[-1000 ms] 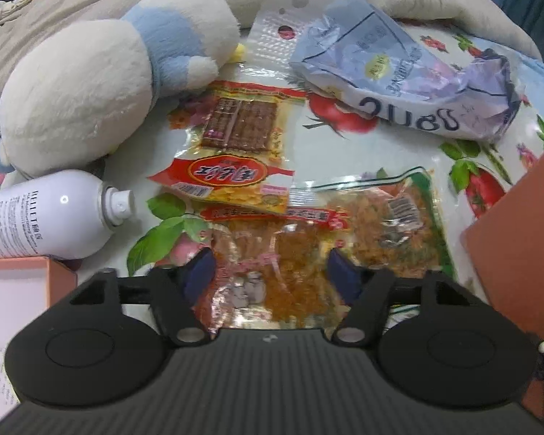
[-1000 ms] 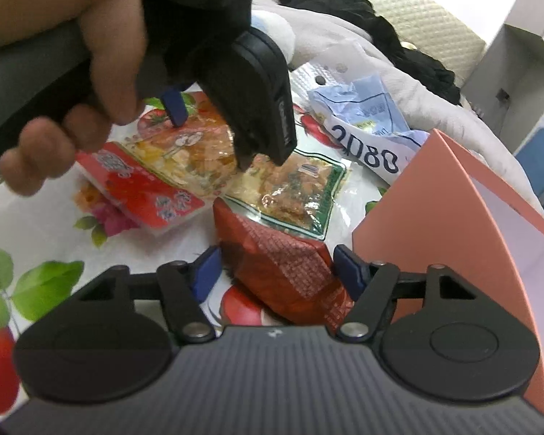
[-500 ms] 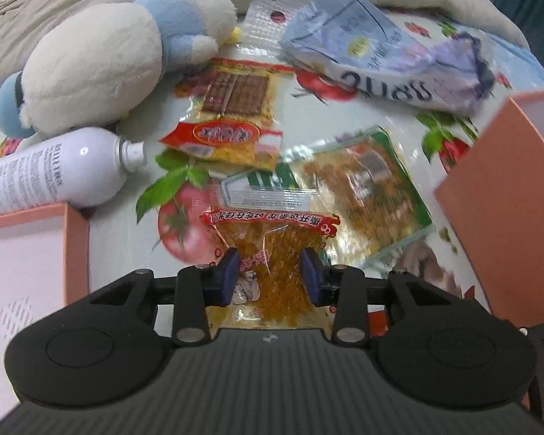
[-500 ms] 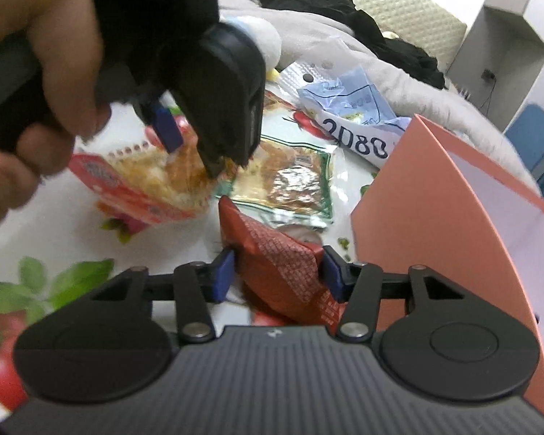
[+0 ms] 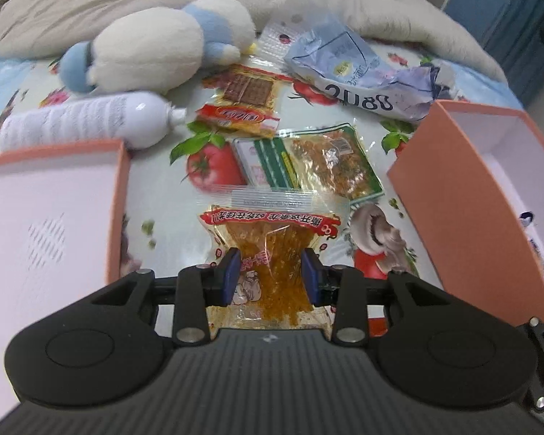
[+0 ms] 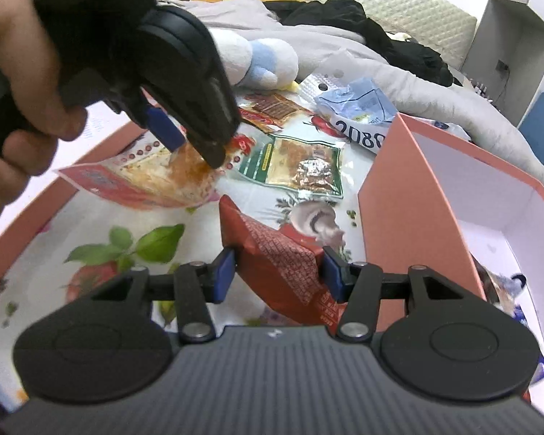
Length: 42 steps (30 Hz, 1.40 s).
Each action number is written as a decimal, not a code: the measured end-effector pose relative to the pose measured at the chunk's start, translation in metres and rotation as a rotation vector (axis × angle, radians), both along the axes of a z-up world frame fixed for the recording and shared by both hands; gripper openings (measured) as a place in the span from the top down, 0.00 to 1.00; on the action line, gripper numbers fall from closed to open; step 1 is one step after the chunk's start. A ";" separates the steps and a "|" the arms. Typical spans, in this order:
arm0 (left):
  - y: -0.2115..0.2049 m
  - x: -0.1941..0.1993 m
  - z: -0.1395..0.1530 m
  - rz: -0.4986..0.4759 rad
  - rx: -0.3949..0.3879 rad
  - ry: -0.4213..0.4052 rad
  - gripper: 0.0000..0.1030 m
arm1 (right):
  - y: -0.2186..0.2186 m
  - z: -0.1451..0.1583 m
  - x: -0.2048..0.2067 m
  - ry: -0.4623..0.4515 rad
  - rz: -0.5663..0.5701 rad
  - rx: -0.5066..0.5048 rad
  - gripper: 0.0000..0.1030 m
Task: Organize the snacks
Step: 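Lift both held packets and carry them over the deep pink box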
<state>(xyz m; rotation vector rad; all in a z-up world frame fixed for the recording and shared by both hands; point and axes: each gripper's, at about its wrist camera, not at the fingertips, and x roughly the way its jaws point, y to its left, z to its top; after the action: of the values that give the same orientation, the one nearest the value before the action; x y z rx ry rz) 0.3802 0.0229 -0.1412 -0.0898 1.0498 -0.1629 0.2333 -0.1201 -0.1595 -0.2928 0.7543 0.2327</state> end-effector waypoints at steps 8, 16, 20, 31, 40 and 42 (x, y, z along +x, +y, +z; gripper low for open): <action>0.016 -0.046 0.023 0.024 0.002 -0.029 0.60 | -0.032 0.026 -0.039 0.022 -0.026 0.165 0.48; 0.017 -0.089 0.031 0.048 -0.013 -0.048 0.60 | -0.051 0.050 -0.077 0.017 -0.026 0.286 0.48; 0.022 -0.110 0.044 0.100 -0.043 -0.090 0.60 | -0.064 0.063 -0.092 0.026 -0.035 0.338 0.48; -0.003 -0.170 0.100 0.110 -0.048 -0.196 0.60 | -0.109 0.111 -0.136 -0.039 -0.076 0.412 0.48; -0.040 -0.218 0.131 0.088 -0.117 -0.235 0.60 | -0.155 0.135 -0.163 -0.095 -0.147 0.406 0.48; -0.054 -0.225 0.134 0.066 -0.123 -0.241 0.60 | -0.162 0.136 -0.170 -0.101 -0.166 0.399 0.48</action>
<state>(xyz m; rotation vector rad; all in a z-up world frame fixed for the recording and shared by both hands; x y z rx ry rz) 0.1551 -0.0308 -0.0074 -0.2109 0.7954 -0.1737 0.0636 -0.2819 -0.0230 0.1351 0.6131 0.2043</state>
